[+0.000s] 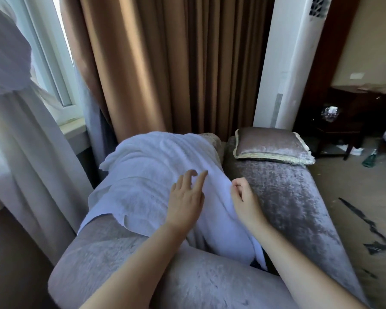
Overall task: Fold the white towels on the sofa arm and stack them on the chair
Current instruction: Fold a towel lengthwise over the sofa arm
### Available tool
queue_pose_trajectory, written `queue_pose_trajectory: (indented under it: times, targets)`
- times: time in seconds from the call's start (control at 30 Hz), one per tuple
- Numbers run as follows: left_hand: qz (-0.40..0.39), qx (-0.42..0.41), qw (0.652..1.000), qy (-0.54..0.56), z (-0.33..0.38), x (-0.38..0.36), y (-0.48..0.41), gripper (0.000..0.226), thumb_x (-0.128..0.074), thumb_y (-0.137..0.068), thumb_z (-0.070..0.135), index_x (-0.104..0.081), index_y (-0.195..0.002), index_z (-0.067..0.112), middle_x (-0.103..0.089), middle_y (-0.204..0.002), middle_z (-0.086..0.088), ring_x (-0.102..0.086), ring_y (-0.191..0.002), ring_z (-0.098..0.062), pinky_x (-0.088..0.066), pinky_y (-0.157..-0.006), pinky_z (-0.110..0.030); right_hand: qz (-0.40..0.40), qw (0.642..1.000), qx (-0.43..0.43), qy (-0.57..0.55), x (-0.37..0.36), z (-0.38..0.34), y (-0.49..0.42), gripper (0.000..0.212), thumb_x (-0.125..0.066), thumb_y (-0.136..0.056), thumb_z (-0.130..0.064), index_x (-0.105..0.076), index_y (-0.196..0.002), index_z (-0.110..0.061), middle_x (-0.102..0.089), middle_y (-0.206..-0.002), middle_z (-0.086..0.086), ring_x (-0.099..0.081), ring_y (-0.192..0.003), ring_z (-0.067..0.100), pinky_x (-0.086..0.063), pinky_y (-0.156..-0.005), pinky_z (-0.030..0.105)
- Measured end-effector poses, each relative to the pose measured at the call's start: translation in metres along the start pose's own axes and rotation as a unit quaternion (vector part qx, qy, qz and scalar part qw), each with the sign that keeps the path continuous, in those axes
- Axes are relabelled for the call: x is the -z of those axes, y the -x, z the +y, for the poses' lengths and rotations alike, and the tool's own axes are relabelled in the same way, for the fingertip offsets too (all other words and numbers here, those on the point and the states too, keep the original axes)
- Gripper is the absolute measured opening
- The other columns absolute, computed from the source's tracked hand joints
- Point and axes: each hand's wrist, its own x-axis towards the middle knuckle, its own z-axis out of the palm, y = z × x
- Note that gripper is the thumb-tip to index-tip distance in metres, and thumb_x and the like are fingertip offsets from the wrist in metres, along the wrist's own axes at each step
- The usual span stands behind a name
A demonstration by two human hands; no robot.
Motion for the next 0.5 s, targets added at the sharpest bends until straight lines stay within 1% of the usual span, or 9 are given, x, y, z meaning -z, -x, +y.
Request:
queue_pose_trajectory:
  times: [0.07,0.1,0.13,0.2,0.27,0.33,0.37,0.47,0.5]
  targets:
    - [-0.005,-0.073,0.997,-0.019,0.001,0.015,-0.02,0.054,-0.053,-0.082,0.007,-0.051,-0.134,0.022,-0.055,-0.132,-0.01,-0.052,-0.105,-0.026,-0.045,-0.077,-0.037,-0.055,0.998,0.038,0.004,0.016,-0.024,0.005,0.011,-0.047,-0.099,-0.009,-0.051,-0.089,-0.009,-0.046,-0.064,-0.008,-0.041,-0.055,0.002,-0.032,-0.054,0.016]
    - [-0.034,-0.134,0.99,-0.029,0.004,0.024,-0.034,0.05,-0.056,-0.081,0.008,-0.056,-0.13,0.022,-0.055,-0.135,-0.006,-0.05,-0.112,-0.025,-0.044,-0.083,-0.039,-0.073,0.996,0.055,0.005,0.024,-0.037,0.007,0.012,-0.046,-0.1,-0.008,-0.052,-0.09,-0.009,-0.047,-0.065,-0.008,-0.042,-0.056,0.001,-0.032,-0.055,0.015]
    - [-0.085,-0.187,0.978,-0.029,0.007,0.033,-0.048,0.042,-0.058,-0.081,0.01,-0.062,-0.122,0.02,-0.058,-0.132,-0.004,-0.05,-0.116,-0.025,-0.044,-0.088,-0.041,-0.085,0.994,0.071,0.007,0.034,-0.05,0.008,0.013,-0.047,-0.1,-0.007,-0.053,-0.089,-0.01,-0.049,-0.067,-0.007,-0.042,-0.057,0.001,-0.032,-0.056,0.016]
    - [-0.193,-0.226,0.954,-0.027,0.015,0.057,-0.069,0.024,-0.061,-0.087,0.019,-0.064,-0.11,0.015,-0.063,-0.119,-0.003,-0.053,-0.116,-0.025,-0.037,-0.095,-0.038,-0.106,0.99,0.093,0.025,0.055,-0.078,0.013,0.014,-0.049,-0.098,-0.007,-0.054,-0.086,-0.012,-0.051,-0.068,-0.006,-0.041,-0.058,0.002,-0.032,-0.057,0.016]
    - [-0.231,-0.237,0.94,-0.08,0.019,0.078,-0.086,0.027,-0.059,-0.092,0.035,-0.063,-0.111,0.017,-0.063,-0.114,0.0,-0.051,-0.115,-0.022,-0.031,-0.093,-0.033,-0.143,0.982,0.095,0.073,0.08,-0.102,0.019,0.013,-0.056,-0.095,-0.012,-0.056,-0.084,-0.018,-0.054,-0.066,-0.01,-0.045,-0.058,0.003,-0.034,-0.057,0.015]
    - [-0.241,-0.262,0.915,-0.192,0.016,0.098,-0.099,0.033,-0.052,-0.095,0.046,-0.06,-0.116,0.022,-0.062,-0.117,0.006,-0.046,-0.117,-0.018,-0.029,-0.094,-0.031,-0.174,0.968,0.089,0.155,0.105,-0.12,0.024,0.01,-0.066,-0.091,-0.022,-0.057,-0.086,-0.022,-0.057,-0.066,-0.009,-0.047,-0.06,0.006,-0.035,-0.057,0.019]
    - [-0.241,-0.271,0.902,-0.233,0.016,0.11,-0.102,0.034,-0.05,-0.096,0.048,-0.059,-0.118,0.025,-0.061,-0.117,0.008,-0.044,-0.117,-0.017,-0.031,-0.093,-0.029,-0.183,0.958,0.088,0.203,0.116,-0.125,0.027,0.011,-0.069,-0.088,-0.025,-0.059,-0.087,-0.021,-0.057,-0.066,-0.009,-0.048,-0.061,0.006,-0.036,-0.058,0.019]
    - [-0.234,-0.265,0.889,-0.291,0.006,0.141,-0.105,0.033,-0.049,-0.096,0.05,-0.057,-0.12,0.029,-0.059,-0.115,0.01,-0.043,-0.112,-0.017,-0.033,-0.076,-0.02,-0.198,0.914,0.077,0.346,0.147,-0.134,0.034,0.014,-0.069,-0.087,-0.031,-0.058,-0.084,-0.023,-0.053,-0.069,-0.013,-0.049,-0.065,0.003,-0.037,-0.057,0.017]
    - [-0.231,-0.261,0.885,-0.309,0.002,0.15,-0.106,0.033,-0.049,-0.096,0.051,-0.058,-0.12,0.03,-0.059,-0.113,0.01,-0.043,-0.111,-0.017,-0.036,-0.079,-0.022,-0.196,0.901,0.067,0.381,0.158,-0.134,0.037,0.017,-0.068,-0.088,-0.033,-0.057,-0.08,-0.023,-0.054,-0.071,-0.011,-0.051,-0.067,0.006,-0.037,-0.057,0.019]
